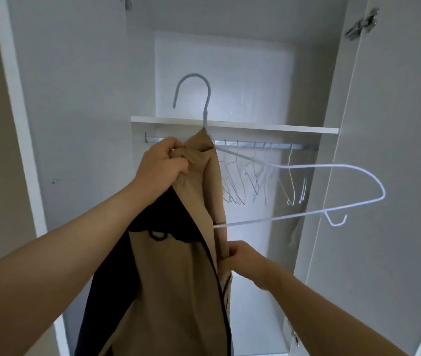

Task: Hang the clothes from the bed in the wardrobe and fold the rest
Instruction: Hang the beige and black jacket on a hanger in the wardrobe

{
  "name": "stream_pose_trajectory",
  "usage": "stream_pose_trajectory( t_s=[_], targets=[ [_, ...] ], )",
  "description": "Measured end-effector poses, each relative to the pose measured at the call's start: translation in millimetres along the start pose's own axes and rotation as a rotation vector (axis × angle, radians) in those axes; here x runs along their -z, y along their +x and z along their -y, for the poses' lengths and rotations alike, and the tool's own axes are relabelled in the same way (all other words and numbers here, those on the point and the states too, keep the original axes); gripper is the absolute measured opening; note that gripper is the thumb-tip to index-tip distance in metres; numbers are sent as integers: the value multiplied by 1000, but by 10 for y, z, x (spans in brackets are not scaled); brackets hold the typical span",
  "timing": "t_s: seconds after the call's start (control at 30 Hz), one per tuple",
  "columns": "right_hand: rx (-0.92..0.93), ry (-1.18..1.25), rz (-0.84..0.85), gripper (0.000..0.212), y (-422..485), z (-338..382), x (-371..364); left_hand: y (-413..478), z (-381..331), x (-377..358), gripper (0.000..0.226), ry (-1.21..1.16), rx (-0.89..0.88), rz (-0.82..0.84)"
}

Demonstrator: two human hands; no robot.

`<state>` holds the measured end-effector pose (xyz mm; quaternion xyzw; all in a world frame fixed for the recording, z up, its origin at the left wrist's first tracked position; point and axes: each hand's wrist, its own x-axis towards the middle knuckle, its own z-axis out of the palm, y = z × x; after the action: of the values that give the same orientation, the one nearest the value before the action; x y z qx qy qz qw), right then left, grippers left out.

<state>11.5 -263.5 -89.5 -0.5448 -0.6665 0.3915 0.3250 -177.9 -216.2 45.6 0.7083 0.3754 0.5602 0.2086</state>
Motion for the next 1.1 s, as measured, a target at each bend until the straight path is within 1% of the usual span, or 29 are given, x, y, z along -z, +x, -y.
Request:
stream_pose_trajectory(
  t_s=[0.03,0.07,0.13,0.2,0.27,0.33,0.37,0.4,0.47,0.53,0.6,0.67,0.7,0.77,0.83,0.9,0.97,1.03,1.1],
  targets=[
    [-48,-91,56,20,4,-26,-5,28,-9,51,11,1,-5,-21],
    [-98,-193,108,24,9,-49,-6,55,-17,94,11,8,-14,-46],
    [-176,-360,134,39,28,-111,6,87,-16,159,9,37,-32,-93],
    [-202,-436,54,38,44,-142,50,98,16,216,8,70,-48,-113],
    [-169,-489,-83,33,45,-149,143,87,82,286,9,118,-75,-111],
    [-97,-413,-221,28,10,-156,268,79,183,387,19,169,-111,-115],
    [-55,-341,-271,25,-25,-152,342,77,233,449,21,182,-115,-111],
    [-9,-264,-307,21,-69,-139,416,68,278,511,18,188,-114,-97],
    [63,-146,-329,21,-152,-76,563,33,333,620,4,203,-120,-45],
    [136,-110,-311,23,-221,22,693,-12,362,710,11,251,-154,12],
    [155,-100,-323,20,-234,104,821,-58,376,772,19,373,-222,81],
    [101,-120,-334,21,-264,186,919,-114,383,778,31,556,-315,203],
    [59,-131,-313,24,-292,209,964,-144,393,748,32,637,-343,275],
    [-61,-87,-276,25,-342,227,1019,-183,435,641,31,811,-345,401],
    [-136,-71,-296,25,-409,242,1048,-210,487,491,20,1010,-339,464],
    [-175,-90,-321,25,-440,252,1066,-275,510,315,16,1174,-374,481],
    [-213,-68,-361,28,-507,315,1061,-349,514,101,21,1253,-389,460],
    [-254,-38,-409,37,-521,402,1028,-417,484,-129,24,1298,-354,436],
    [-269,14,-431,41,-519,523,928,-479,447,-369,26,1272,-320,426]
  ],
)
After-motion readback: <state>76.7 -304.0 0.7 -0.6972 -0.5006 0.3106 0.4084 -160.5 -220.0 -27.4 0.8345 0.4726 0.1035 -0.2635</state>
